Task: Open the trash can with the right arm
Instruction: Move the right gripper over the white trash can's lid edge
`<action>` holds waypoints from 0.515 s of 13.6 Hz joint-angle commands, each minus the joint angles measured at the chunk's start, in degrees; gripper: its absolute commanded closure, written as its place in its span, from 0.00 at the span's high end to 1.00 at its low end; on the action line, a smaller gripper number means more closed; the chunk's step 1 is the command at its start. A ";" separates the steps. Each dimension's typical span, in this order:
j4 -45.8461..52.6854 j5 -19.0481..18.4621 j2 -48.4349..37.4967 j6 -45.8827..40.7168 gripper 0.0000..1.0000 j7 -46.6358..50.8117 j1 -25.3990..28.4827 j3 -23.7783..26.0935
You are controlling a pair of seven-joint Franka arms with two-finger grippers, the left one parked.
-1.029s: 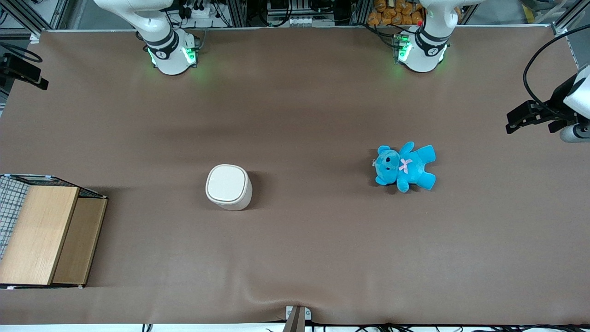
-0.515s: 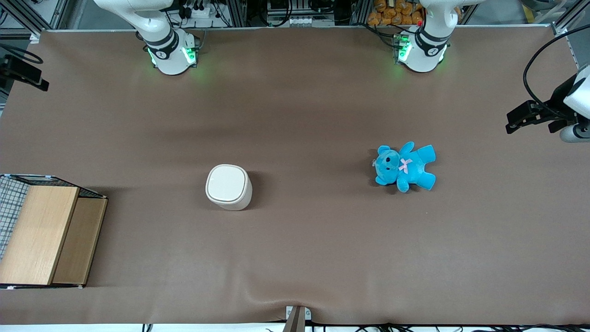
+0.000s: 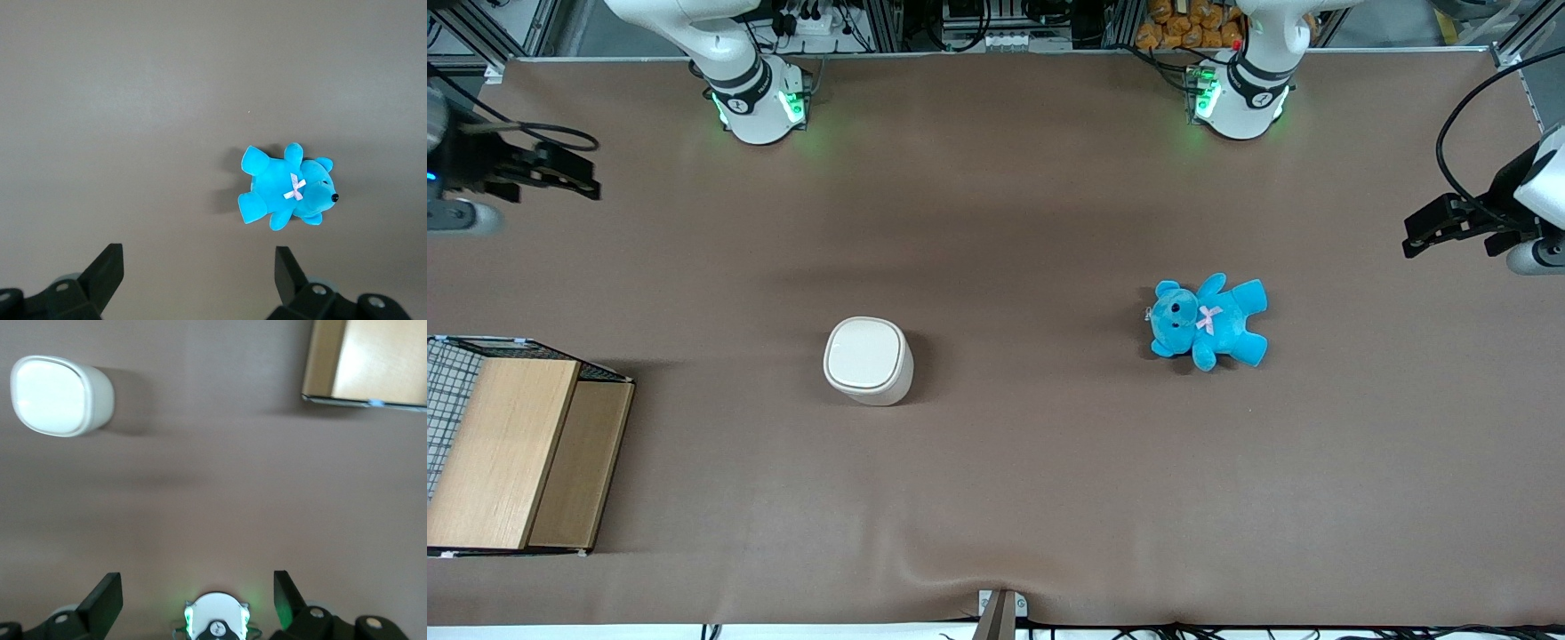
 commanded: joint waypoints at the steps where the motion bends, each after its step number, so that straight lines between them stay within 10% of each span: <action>1: -0.47 1.49 1.62 3.28 1.00 0.59 2.26 -0.31; 7: -0.47 1.49 6.89 7.59 1.00 11.20 10.43 -0.39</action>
